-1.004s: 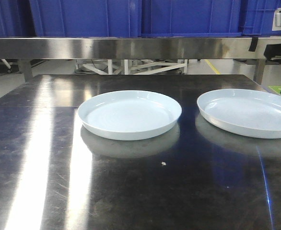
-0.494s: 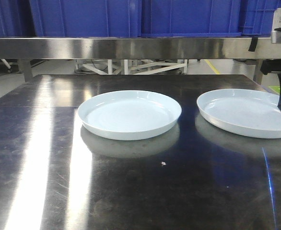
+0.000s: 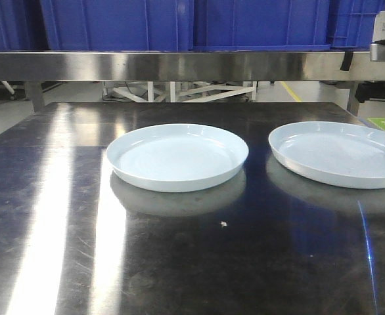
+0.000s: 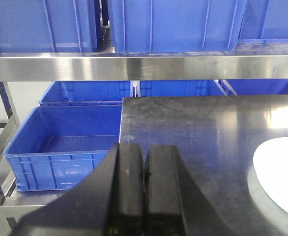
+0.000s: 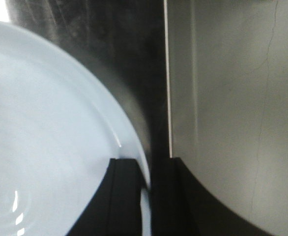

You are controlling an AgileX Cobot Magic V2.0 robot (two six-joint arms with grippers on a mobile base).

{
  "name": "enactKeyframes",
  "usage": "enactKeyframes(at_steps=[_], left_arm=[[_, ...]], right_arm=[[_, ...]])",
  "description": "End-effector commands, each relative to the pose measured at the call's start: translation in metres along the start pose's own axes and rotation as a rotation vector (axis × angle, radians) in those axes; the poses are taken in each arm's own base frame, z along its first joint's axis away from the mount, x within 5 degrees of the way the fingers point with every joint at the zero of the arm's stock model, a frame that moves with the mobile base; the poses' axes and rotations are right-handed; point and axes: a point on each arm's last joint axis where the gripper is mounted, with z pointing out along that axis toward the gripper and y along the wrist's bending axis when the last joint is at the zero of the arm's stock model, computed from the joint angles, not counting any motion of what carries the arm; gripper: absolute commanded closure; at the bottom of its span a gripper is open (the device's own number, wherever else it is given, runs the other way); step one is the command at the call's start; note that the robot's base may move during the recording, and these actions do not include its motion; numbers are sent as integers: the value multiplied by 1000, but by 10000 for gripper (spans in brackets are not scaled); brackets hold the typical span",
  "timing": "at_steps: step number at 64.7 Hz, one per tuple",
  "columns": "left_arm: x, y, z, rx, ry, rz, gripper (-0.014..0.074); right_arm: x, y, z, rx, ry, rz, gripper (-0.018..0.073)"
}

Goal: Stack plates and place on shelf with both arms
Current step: 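Move the right gripper to the other plate's rim and grasp it, then lift the plate with the right gripper and lower it onto the centered plate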

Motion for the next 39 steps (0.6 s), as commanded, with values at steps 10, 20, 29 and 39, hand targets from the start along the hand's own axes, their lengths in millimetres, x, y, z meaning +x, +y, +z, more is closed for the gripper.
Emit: enactKeyframes(at_steps=[10, 20, 29, 39], left_arm=[[-20, 2, -1, -22, -116, -8, 514], [-20, 2, -1, -22, -116, -8, 514], [-20, 2, -1, -22, -116, -8, 514], [-20, 2, -1, -22, -116, -8, 514]], right_arm=[[-10, -8, -46, -7, -140, 20, 511], [-14, -17, -86, -52, -238, 81, 511], [-12, -12, -117, -129, -317, 121, 511], [-7, 20, -127, -275, -314, 126, 511]])
